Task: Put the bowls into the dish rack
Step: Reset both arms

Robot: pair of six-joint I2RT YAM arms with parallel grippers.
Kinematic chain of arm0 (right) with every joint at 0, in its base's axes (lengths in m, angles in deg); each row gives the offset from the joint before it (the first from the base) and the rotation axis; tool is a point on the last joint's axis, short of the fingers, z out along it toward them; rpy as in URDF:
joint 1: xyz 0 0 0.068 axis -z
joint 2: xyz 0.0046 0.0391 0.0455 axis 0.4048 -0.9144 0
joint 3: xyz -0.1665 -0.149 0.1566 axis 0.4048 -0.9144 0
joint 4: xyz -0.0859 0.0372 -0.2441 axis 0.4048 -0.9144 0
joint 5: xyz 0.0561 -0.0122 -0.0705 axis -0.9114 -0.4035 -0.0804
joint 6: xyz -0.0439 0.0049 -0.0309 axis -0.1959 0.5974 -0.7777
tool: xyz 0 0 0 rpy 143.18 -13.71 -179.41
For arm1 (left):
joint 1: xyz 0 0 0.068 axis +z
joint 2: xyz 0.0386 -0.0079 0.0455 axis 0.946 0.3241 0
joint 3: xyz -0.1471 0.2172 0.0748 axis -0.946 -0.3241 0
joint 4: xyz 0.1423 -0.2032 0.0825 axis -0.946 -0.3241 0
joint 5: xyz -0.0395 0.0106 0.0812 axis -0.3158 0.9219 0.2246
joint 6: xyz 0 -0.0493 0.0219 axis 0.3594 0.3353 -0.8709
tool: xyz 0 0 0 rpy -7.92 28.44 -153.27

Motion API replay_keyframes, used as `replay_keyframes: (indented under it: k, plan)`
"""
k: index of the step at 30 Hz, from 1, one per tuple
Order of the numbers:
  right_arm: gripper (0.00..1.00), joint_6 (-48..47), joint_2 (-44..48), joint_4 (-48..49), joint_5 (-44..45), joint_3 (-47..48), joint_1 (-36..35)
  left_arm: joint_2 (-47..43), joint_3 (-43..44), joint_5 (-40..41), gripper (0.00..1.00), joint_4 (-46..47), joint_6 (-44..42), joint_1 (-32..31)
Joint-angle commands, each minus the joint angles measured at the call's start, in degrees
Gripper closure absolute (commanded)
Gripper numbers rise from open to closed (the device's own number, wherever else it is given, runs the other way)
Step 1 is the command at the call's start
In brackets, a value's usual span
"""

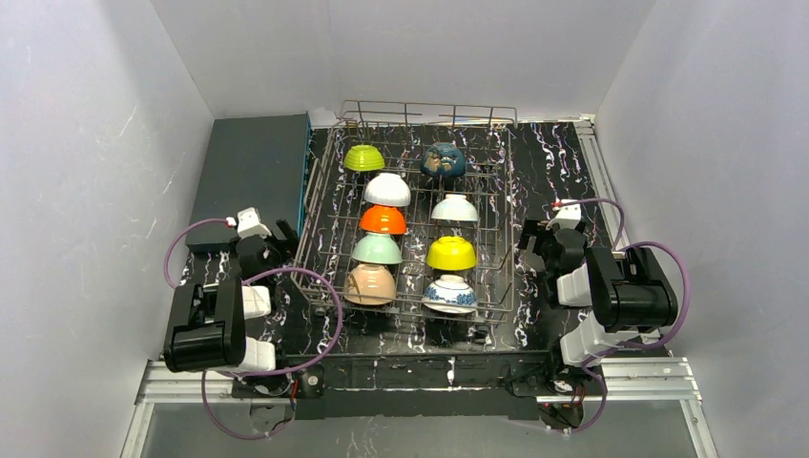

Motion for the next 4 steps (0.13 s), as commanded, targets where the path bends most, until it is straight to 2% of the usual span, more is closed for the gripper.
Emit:
replay_keyframes:
  k: [1,4]
  plan:
    - [0.01,-3.12,-0.08,-1.28,-1.57,2.52,-0.3,4.41,5.04,-8.26,0.02,1.01,-12.95,-3.27]
    - [0.01,-3.17,-0.3,-0.48,-1.61,2.32,-0.33,4.09,4.94,-7.47,0.02,0.75,-13.18,-3.78]
